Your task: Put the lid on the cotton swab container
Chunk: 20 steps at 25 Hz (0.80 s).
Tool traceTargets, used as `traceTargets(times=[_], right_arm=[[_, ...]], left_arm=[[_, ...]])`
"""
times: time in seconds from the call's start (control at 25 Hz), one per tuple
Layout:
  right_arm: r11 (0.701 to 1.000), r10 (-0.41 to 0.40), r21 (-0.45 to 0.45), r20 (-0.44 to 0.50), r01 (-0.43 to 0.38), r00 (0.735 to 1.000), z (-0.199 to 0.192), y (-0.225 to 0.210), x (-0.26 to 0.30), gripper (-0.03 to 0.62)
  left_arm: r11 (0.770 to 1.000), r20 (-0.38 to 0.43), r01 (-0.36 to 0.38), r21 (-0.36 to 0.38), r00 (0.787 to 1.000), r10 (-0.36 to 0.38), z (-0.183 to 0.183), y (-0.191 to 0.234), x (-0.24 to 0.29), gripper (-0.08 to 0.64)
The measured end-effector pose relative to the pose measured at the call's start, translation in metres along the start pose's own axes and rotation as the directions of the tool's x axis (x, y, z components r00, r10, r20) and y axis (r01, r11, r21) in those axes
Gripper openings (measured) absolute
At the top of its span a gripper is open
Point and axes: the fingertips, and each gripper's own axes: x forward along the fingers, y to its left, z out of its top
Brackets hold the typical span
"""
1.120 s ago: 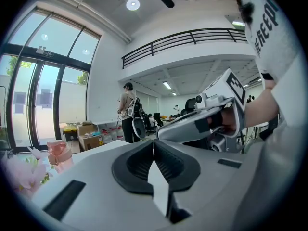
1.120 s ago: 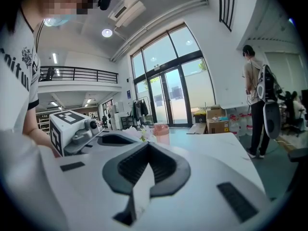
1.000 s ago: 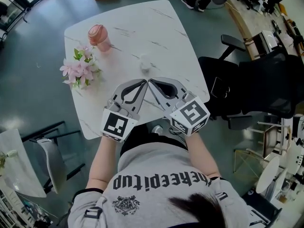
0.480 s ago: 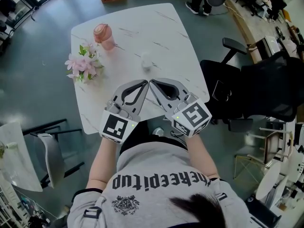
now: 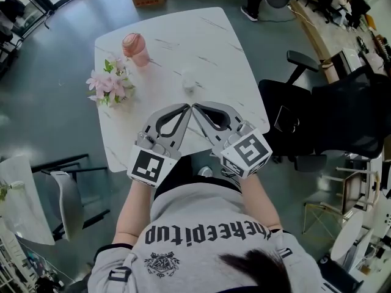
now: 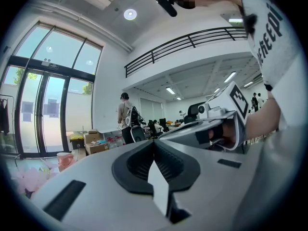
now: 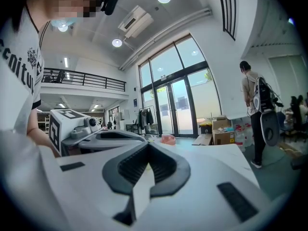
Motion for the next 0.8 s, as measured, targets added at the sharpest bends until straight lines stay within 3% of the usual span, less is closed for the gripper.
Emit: traceTargets(times=[0.8], right_arm=[[0.999, 0.041, -0.015, 0.024, -0.041, 0.999, 0.013, -0.001, 0.022, 0.011]], left_arm=[[0.998, 0.034, -0.057, -0.008, 0.998, 0.057, 0.011, 0.025, -0.005, 0.015]])
